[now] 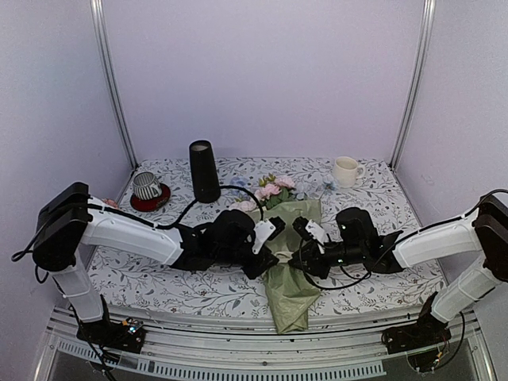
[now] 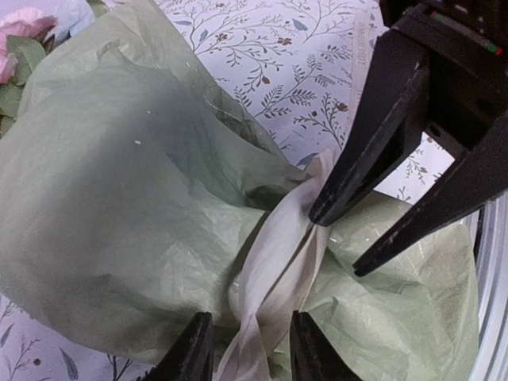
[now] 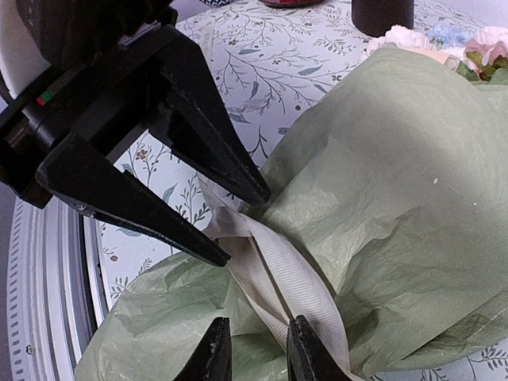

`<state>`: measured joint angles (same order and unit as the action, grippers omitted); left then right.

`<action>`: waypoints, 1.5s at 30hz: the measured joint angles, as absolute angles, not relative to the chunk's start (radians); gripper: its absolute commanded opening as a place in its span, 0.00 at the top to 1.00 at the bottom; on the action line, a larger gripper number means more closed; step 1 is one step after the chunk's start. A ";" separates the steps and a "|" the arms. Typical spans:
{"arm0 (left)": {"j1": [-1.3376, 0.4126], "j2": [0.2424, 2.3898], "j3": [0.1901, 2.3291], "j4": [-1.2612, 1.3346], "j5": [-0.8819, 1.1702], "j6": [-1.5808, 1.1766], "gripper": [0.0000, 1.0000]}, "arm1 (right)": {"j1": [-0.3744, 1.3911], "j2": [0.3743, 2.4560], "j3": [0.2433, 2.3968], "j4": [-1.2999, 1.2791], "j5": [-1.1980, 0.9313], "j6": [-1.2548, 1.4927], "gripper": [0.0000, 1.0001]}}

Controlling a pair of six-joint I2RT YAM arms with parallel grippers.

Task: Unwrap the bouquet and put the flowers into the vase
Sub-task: Untie the half-tied ribbon from the folded wrapping paper.

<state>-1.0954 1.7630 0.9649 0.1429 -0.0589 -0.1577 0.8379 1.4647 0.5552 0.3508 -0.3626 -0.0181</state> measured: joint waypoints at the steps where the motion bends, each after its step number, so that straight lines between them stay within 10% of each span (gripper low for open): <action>1: -1.092 1.766 0.966 0.141 -0.055 -0.158 0.68 | 0.838 1.478 0.564 0.347 -0.362 -0.020 0.74; 13: -1.074 1.768 0.966 0.144 -0.039 -0.177 0.92 | 0.844 1.578 0.651 0.326 -0.342 -0.020 0.73; 20: -1.062 1.768 0.966 0.154 -0.052 -0.200 1.00 | 0.857 1.608 0.681 0.295 -0.293 -0.022 0.94; 42: -1.021 1.682 0.802 0.228 -0.118 -0.313 0.96 | 0.762 1.355 0.508 0.342 0.054 0.107 0.97; 45: -1.019 1.666 0.781 0.233 -0.123 -0.326 0.83 | 0.731 1.366 0.511 0.329 0.072 0.134 0.81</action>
<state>-1.0187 1.6657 0.7811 0.2329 -0.1230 -0.3256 0.7307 1.3659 0.5110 0.3290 0.0715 0.1341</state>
